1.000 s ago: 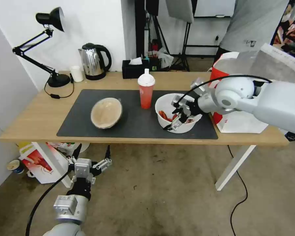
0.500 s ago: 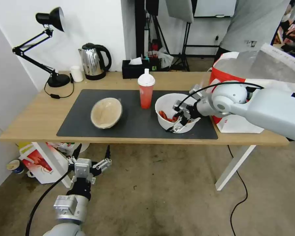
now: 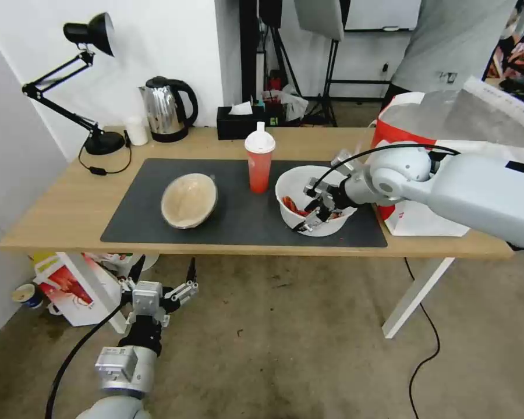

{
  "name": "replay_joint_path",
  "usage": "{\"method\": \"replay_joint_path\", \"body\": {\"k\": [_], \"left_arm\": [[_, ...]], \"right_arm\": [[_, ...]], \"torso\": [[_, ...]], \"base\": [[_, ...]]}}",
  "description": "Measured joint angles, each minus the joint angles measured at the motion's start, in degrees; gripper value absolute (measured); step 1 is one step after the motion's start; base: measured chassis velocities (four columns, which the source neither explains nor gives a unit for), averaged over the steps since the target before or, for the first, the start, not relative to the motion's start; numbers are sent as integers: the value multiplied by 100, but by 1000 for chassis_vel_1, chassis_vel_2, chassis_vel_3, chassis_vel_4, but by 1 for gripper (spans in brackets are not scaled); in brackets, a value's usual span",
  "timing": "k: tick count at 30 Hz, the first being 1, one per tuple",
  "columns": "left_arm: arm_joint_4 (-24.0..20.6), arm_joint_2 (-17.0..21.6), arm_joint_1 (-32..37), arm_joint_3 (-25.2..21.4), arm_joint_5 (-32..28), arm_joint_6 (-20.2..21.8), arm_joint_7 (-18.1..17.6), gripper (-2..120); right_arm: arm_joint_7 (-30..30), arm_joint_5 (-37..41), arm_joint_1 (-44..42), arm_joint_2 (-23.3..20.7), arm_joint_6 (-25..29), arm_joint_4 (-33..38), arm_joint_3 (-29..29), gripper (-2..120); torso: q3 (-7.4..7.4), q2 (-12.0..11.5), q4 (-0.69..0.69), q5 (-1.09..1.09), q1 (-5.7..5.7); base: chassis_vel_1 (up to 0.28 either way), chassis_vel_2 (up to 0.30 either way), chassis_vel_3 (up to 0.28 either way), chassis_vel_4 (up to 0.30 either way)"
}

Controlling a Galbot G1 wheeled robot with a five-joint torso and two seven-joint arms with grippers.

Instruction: Pick up the trash from the table and place it into the takeout bag.

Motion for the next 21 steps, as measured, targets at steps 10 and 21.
{"method": "replay_joint_path", "body": {"k": [10, 21], "left_arm": [[0, 0, 0, 0, 0, 0, 0, 100], [0, 0, 0, 0, 0, 0, 0, 100]], "right_arm": [[-93, -1, -69, 24, 1, -108, -17, 18], [-208, -32, -119, -29, 5, -121, -17, 0]], "torso": [[0, 0, 1, 0, 0], [0, 0, 1, 0, 0]], "base": [[0, 0, 0, 0], [0, 0, 0, 0]]}}
